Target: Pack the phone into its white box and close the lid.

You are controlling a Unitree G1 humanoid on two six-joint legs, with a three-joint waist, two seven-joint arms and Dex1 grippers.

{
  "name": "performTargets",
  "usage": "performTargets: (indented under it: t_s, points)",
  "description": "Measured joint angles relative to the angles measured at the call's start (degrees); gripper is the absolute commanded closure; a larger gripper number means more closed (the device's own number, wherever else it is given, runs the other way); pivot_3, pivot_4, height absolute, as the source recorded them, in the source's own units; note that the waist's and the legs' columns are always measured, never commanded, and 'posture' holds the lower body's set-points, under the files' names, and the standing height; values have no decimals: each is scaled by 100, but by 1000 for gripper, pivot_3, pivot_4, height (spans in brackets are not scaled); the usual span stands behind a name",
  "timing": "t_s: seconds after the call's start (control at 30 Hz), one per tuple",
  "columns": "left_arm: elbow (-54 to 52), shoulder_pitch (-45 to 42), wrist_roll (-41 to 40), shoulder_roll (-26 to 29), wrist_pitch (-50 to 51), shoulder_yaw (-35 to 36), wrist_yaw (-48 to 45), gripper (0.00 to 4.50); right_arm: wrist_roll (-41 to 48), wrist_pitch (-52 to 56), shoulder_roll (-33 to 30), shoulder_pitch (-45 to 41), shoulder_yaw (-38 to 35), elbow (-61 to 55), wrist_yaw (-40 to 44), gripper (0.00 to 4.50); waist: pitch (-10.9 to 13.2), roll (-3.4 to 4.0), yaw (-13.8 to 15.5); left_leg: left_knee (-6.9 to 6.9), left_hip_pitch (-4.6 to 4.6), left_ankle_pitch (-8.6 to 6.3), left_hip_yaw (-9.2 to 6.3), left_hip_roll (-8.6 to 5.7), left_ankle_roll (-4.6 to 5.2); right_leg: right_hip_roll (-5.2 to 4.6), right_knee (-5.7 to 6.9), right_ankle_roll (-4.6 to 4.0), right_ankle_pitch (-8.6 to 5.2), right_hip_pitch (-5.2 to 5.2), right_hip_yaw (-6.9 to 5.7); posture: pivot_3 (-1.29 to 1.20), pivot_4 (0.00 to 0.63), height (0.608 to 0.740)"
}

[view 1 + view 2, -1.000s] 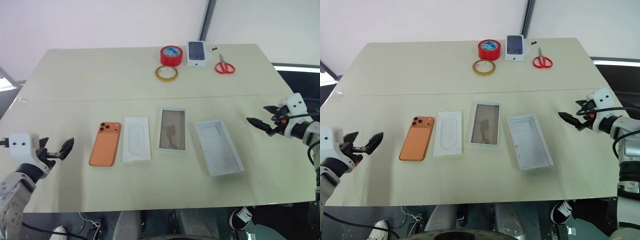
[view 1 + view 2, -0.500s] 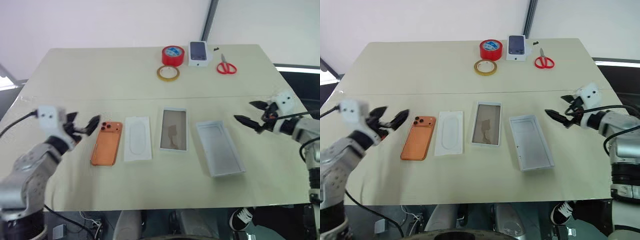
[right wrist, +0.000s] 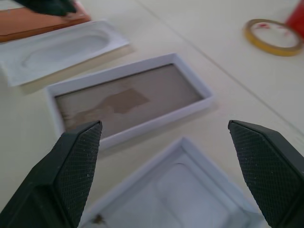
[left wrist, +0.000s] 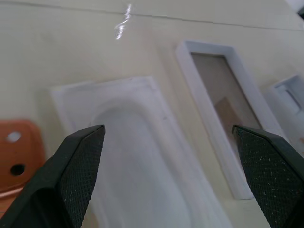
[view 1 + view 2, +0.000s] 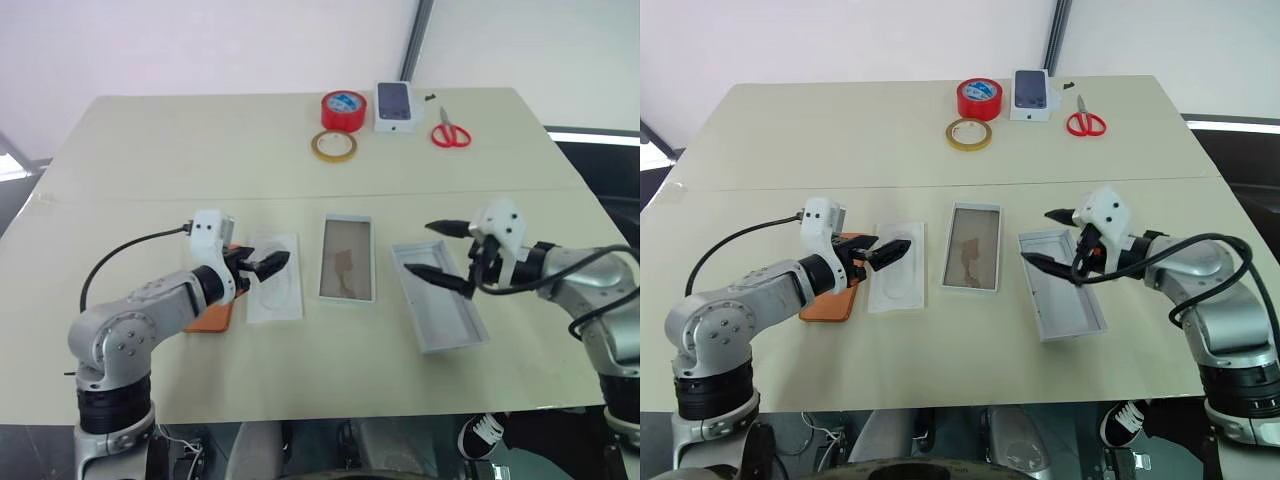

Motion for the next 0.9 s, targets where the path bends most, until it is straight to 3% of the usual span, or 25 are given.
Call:
performTargets:
  t_s: [0.33, 0.67, 0.9]
  points:
    - [-39, -366, -98, -740, 1705, 671, 927, 0, 201, 112, -252, 34, 466, -401, 635, 53, 8, -14, -6, -1, 0, 9, -1, -1, -16, 1, -1, 1, -1, 0, 0, 0, 150, 740]
    - [-46, -465, -104, -872, 1798, 776, 1090, 0, 196, 44, -223, 7, 802, -508, 696, 53, 12, -20, 0, -1, 1, 10, -1, -2, -17, 0, -2, 2, -1, 0, 1, 0, 150, 740]
    - [-256, -723, -234, -991, 1798, 1258, 1009, 0, 142, -46, -216, 4, 919, -505, 696, 53, 26, -44, -6, -2, 0, 10, 0, -2, -18, 0, -6, 2, -1, 0, 2, 0, 150, 740]
